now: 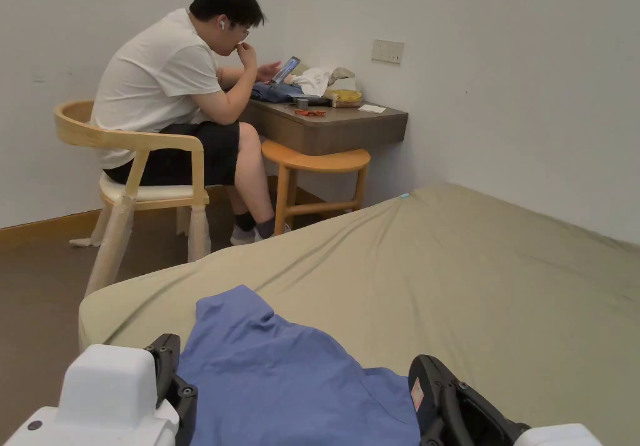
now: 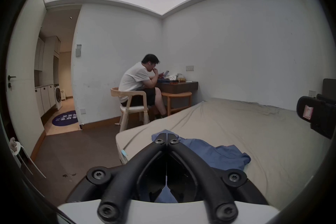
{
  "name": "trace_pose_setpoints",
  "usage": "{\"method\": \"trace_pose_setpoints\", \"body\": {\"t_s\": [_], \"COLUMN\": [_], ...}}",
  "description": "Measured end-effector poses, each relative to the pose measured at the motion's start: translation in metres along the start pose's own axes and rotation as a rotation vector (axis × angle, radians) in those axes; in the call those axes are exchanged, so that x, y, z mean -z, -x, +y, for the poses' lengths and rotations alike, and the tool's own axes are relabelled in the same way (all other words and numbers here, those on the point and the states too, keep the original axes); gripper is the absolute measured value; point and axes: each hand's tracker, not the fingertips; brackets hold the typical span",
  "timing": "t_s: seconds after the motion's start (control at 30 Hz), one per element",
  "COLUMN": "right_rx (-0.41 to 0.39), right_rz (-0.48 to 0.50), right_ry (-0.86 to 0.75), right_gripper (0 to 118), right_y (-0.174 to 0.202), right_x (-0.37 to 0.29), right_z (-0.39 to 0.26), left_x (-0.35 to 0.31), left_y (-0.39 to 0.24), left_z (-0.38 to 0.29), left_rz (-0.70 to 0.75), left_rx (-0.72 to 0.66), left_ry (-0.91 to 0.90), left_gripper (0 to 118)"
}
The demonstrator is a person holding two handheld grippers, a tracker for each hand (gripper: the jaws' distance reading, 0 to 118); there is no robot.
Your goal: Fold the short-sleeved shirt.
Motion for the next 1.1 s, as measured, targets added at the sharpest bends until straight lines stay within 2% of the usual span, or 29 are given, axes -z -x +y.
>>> {"method": "trace_pose_setpoints", "body": {"t_s": [0.07,0.1,0.27,0.3,0.33,0.4,0.47,0.57,0.63,0.77,0.83,0.93,1.0,1.1], "right_rx": [-0.008,-0.01,-0.017,-0.013,-0.008,0.003,0.005,0.018,0.031,0.034,0.035,0.041,0.048,0.063], "right_rz": [-0.021,-0.03,-0.098,-0.11,-0.119,-0.128,-0.148,-0.156,-0.157,-0.165,-0.17,-0.178,-0.184,-0.201], "right_ry": [0.028,0.041,0.109,0.123,0.138,0.16,0.19,0.218,0.244,0.281,0.292,0.308,0.318,0.333], "right_gripper": [0,0,0,0,0,0,0,0,0,0,0,0,0,0], "right_y": [-0.007,-0.011,-0.034,-0.04,-0.045,-0.054,-0.063,-0.071,-0.077,-0.084,-0.087,-0.091,-0.093,-0.095], "right_x": [0.003,0.004,0.013,0.017,0.02,0.026,0.033,0.038,0.04,0.043,0.043,0.043,0.042,0.04], "right_z": [-0.005,-0.008,-0.022,-0.024,-0.027,-0.033,-0.04,-0.049,-0.055,-0.063,-0.066,-0.068,-0.071,-0.075], "left_x": [0.009,0.054,0.124,0.14,0.155,0.18,0.208,0.237,0.259,0.298,0.31,0.323,0.329,0.328], "left_y": [-0.002,-0.008,-0.022,-0.025,-0.029,-0.035,-0.042,-0.049,-0.053,-0.059,-0.063,-0.071,-0.078,-0.09], "left_z": [-0.005,-0.022,-0.051,-0.057,-0.063,-0.075,-0.089,-0.106,-0.119,-0.145,-0.156,-0.174,-0.171,-0.168], "left_rz": [-0.032,-0.043,-0.1,-0.123,-0.136,-0.172,-0.18,-0.217,-0.233,-0.25,-0.242,-0.221,-0.191,-0.148], "left_rx": [-0.021,-0.023,-0.012,-0.018,-0.032,-0.021,-0.01,-0.023,-0.037,-0.136,-0.117,-0.09,-0.031,0.001], "left_ry": [0.057,0.083,0.179,0.209,0.234,0.259,0.311,0.394,0.445,0.579,0.589,0.732,0.717,0.721], "left_gripper": [0,0,0,3,15,31,61,101,118,118,118,118,118,108]}}
